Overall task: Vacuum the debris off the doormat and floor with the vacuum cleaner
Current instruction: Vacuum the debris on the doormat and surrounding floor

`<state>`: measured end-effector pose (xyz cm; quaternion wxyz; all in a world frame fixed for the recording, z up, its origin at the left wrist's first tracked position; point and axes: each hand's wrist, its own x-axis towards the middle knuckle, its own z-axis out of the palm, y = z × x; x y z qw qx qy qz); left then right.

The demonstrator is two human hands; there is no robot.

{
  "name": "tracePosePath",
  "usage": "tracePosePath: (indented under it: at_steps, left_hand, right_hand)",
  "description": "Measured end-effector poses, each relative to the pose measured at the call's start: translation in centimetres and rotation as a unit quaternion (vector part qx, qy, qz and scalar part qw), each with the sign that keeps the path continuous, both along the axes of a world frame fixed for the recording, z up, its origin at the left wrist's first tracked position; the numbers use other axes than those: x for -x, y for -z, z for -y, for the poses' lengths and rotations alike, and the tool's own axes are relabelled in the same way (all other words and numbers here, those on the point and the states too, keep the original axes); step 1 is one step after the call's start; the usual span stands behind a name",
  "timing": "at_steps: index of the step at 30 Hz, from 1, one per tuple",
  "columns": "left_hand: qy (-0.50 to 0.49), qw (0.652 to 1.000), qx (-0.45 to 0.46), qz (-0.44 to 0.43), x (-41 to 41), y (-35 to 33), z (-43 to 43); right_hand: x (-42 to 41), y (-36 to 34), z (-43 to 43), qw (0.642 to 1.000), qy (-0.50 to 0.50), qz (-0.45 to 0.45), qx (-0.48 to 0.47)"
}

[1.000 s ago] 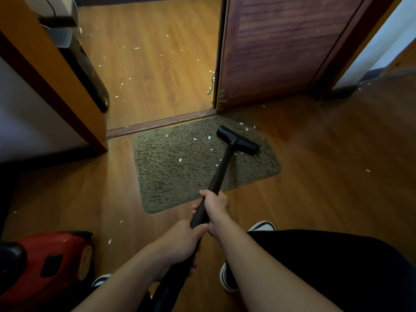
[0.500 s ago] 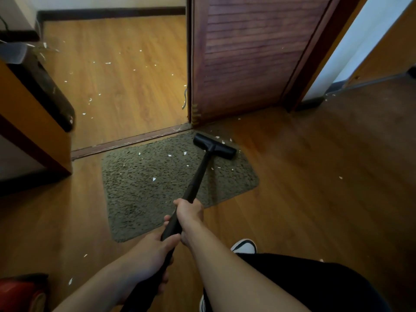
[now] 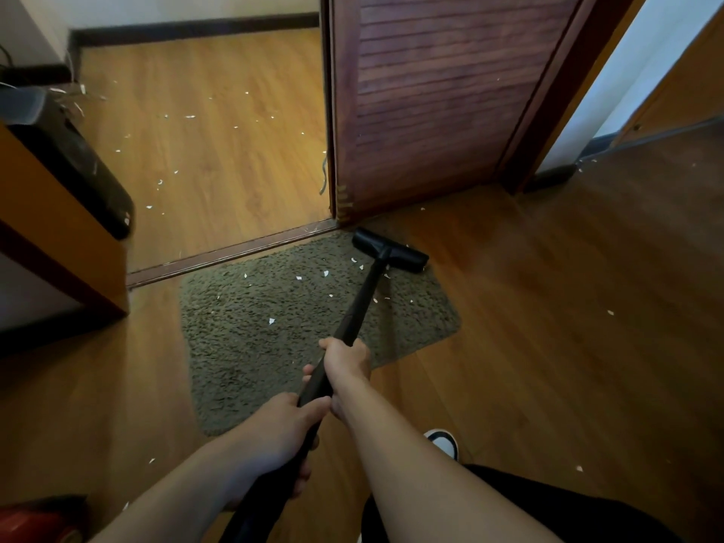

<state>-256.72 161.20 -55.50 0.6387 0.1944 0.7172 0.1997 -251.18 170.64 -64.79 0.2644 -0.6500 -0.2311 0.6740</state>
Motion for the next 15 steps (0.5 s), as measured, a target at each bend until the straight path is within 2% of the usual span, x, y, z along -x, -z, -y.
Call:
tracePosePath:
  at_steps: [15]
  left_hand:
    - [0.022, 1.000, -0.013, 0.009, -0.2, 0.4, -3.5]
  right_hand:
    - [-0.5, 0.7, -3.5, 0.999, 0.032, 0.007, -0.009]
